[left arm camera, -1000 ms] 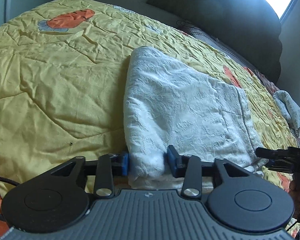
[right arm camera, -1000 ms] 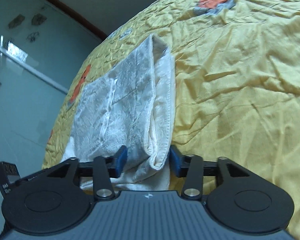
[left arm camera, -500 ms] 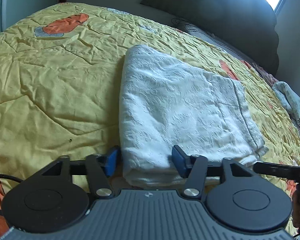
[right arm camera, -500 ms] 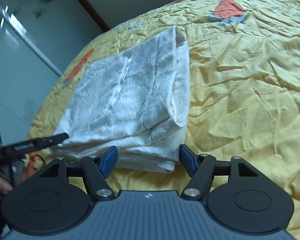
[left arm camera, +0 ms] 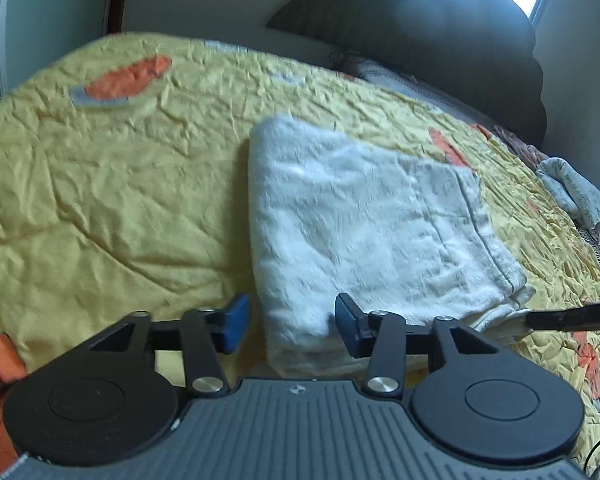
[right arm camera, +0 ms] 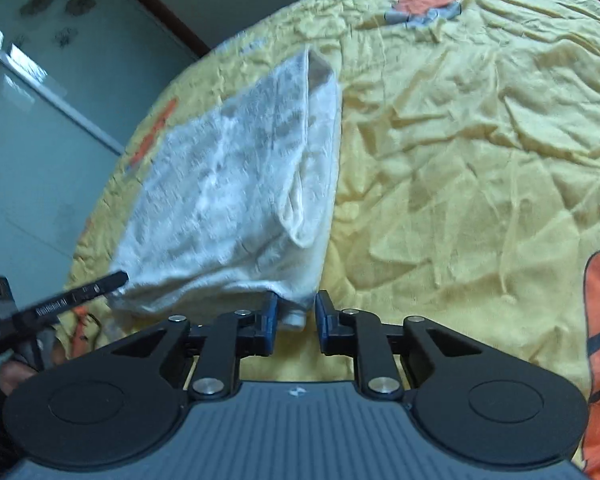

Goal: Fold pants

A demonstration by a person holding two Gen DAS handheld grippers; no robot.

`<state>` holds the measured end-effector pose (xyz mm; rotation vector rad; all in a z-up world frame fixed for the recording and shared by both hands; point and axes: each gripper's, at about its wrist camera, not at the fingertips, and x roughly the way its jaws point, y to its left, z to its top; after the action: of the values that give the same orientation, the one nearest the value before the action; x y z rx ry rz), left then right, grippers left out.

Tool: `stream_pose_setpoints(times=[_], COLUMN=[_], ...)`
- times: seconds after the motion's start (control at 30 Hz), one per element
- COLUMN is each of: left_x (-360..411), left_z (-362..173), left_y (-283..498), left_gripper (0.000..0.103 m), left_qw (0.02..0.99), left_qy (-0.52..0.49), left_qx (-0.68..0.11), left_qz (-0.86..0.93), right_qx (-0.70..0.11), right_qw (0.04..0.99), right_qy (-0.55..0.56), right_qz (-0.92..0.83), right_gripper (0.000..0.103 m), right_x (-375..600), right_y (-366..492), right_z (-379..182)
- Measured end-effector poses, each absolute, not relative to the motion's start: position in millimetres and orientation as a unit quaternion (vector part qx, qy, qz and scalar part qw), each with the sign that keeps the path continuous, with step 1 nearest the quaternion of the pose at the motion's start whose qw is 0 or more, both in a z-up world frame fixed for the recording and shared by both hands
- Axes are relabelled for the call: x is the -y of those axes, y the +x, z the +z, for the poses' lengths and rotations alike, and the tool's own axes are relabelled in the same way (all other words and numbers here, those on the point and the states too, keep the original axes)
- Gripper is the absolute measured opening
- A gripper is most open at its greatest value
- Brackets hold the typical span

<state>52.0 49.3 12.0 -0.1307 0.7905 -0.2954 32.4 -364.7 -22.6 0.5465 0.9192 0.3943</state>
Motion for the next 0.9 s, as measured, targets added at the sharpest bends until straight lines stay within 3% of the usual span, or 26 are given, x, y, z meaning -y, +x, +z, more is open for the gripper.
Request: stream_pose_setpoints(times=[0.03, 0.1, 0.13, 0.27, 0.57, 0.8, 0.9], left_x=[-51.6, -53.5, -52.3, -28.4, 31.0, 17.7, 14.9], left_z=[18.8, 32.6, 38.5, 45.9, 1.6, -13.6, -16.6], left_y=[54.2, 64.4, 71.1, 108.8, 181.9, 198.7, 200.8], left_gripper=[0.055, 0.059, 0.059, 0.072, 0.074, 0.087, 0.087], left_qw=[0.914, 0.922, 0.926, 0.937, 0.921, 0.904, 0.905], left_qy=[-0.057, -0.05, -0.048, -0.016, 0.055, 0.008, 0.005], left_qx=[-0.375, -0.36, -0.35, -0.323, -0.374, -0.417, -0.417], left_qz=[-0.142, -0.135, -0.132, -0.136, -0.098, -0.093, -0.087], right_qx=[-0.422, -0.397, -0.383, -0.374, -0.428, -0.422, -0.417], right_qw=[0.851, 0.868, 0.877, 0.884, 0.889, 0.893, 0.896], right_qy=[0.255, 0.249, 0.246, 0.236, 0.106, 0.08, 0.074], right_qz=[0.178, 0.163, 0.157, 0.148, 0.123, 0.133, 0.136], right_gripper=[0.035, 0.074, 0.078, 0.078, 0.078, 0.074, 0.071], right_x=[369.3, 375.8, 378.3, 366.9, 292.8, 289.3, 289.3], right_y=[36.4, 47.5, 57.0, 104.2, 175.0, 173.5, 172.3], right_z=[-15.3, -5.0, 0.1, 5.8, -17.3, -24.8, -25.0])
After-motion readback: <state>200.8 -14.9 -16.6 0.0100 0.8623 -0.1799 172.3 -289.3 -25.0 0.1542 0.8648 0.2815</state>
